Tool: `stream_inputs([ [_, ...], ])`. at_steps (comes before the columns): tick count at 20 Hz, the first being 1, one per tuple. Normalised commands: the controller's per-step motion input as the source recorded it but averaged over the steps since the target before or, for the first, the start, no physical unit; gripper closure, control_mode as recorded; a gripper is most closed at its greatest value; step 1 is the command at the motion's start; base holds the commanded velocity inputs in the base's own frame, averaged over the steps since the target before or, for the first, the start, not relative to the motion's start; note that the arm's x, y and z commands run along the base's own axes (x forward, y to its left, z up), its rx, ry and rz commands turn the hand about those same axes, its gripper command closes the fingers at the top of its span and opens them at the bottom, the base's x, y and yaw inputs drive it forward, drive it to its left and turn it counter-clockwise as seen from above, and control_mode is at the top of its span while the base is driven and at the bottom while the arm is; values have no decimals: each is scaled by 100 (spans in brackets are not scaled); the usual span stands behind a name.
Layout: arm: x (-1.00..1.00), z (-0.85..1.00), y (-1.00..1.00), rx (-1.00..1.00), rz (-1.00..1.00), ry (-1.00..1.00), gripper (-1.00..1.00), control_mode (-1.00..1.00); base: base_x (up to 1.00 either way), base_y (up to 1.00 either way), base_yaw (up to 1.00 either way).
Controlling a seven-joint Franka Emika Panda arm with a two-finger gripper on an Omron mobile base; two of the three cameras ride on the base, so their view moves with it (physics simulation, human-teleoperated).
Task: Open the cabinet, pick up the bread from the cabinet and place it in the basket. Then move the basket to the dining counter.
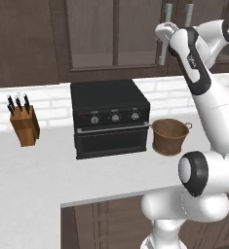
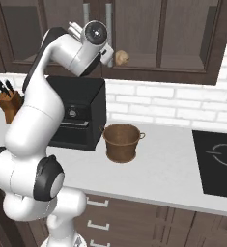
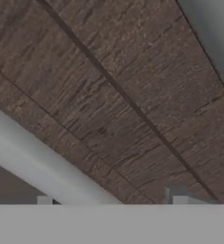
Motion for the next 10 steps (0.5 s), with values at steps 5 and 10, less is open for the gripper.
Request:
stream_inputs([
  [5,23,-35,25,-2,0,-29,100,-100,0,0,0],
  [10,-7,14,27,0,-1,-1,100,-100,0,0,0],
])
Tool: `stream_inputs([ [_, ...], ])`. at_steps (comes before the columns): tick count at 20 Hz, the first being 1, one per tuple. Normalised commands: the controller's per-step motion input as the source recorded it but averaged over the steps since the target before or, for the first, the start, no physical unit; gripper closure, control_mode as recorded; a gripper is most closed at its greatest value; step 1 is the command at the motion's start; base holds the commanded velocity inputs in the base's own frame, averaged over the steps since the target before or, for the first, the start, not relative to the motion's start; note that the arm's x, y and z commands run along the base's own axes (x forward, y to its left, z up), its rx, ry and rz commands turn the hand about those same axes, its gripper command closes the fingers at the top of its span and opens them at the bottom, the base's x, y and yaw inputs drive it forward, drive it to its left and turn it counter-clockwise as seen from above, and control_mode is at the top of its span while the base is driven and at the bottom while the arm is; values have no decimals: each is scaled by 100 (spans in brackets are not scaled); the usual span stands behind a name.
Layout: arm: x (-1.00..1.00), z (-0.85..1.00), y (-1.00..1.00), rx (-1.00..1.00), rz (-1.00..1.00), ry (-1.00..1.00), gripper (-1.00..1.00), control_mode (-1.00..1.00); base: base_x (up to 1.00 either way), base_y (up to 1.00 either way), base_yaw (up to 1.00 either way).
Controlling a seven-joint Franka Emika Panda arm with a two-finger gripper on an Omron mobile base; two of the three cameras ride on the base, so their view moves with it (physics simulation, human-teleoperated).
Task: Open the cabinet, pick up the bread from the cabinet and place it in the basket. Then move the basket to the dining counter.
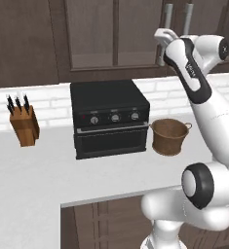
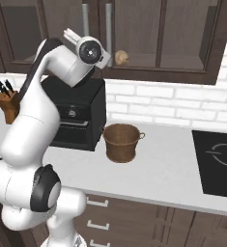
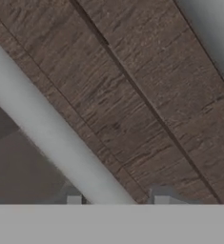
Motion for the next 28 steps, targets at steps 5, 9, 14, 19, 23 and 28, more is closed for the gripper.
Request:
stream_inputs([
  [5,-97,51,0,-4,0,8,100,-100,0,0,0],
  [9,-100,30,1,-9,0,5,100,-100,0,0,0],
  [14,-100,22,14,-12,0,0,100,-100,0,0,0],
  [19,-100,7,35,-12,-3,-2,100,-100,0,0,0],
  [23,-100,27,56,-16,-3,2,100,-100,0,0,0],
  [28,-100,37,72,-9,-5,11,100,-100,0,0,0],
])
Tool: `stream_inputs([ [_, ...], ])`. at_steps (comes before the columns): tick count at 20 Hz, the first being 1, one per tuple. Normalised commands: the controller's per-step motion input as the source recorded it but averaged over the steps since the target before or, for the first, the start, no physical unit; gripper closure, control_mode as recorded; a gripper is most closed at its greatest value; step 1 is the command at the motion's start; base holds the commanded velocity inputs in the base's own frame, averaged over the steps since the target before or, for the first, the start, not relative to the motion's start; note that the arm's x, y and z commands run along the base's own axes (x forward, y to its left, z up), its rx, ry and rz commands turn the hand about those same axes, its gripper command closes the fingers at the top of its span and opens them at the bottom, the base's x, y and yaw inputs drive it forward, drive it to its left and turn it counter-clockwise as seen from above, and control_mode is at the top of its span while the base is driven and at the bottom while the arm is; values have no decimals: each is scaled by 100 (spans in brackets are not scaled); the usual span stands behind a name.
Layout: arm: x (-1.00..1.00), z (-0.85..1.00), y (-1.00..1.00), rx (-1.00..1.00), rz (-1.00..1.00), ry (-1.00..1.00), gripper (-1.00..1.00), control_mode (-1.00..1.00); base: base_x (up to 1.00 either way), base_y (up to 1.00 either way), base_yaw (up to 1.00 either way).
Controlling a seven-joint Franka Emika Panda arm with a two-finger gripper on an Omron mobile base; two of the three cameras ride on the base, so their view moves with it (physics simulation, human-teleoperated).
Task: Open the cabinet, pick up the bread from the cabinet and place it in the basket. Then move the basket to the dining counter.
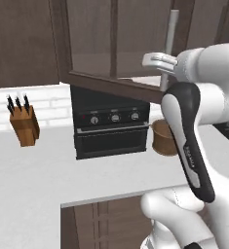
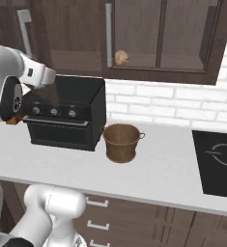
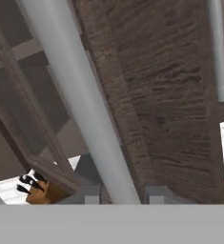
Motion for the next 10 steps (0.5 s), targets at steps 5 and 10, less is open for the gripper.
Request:
stream_inputs([
  [5,-100,31,92,-3,-7,3,100,-100,0,0,0],
  [10,-87,9,86,-1,-3,0,-100,-100,0,0,0],
])
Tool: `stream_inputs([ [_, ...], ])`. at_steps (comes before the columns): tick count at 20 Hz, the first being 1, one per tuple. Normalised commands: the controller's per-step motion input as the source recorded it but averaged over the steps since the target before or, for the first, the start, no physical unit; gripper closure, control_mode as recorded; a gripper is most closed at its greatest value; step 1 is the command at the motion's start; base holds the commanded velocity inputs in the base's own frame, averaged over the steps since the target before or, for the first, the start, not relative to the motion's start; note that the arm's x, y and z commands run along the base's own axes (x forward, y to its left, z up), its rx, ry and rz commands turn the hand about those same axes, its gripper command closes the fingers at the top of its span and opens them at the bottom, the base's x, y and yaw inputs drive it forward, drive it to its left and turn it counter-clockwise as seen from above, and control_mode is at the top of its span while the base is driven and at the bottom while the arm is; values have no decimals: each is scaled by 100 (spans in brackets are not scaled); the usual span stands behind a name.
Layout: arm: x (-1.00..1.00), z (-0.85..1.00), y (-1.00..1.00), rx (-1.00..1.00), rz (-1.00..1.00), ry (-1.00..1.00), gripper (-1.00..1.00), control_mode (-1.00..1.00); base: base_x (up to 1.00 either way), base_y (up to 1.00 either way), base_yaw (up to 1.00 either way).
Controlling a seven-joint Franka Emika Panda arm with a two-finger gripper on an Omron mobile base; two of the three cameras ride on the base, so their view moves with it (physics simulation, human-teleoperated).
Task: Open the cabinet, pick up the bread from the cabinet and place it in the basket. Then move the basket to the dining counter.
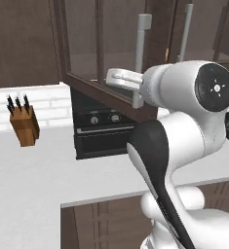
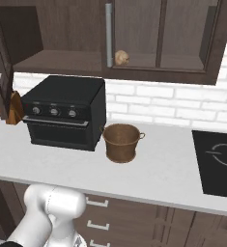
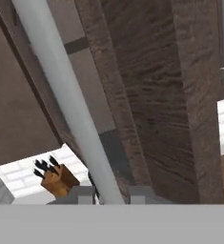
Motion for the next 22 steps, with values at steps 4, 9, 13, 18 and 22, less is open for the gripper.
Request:
stream_inputs([
  [4,-41,7,-16,4,0,0,-100,-100,0,0,0],
  [9,-95,1,-33,9,0,0,-100,-100,0,0,0],
  [13,-50,5,-52,29,0,7,-100,-100,0,0,0],
  [18,32,13,-90,40,0,14,-100,-100,0,0,0],
  [22,29,0,-56,44,5,7,-100,-100,0,0,0],
])
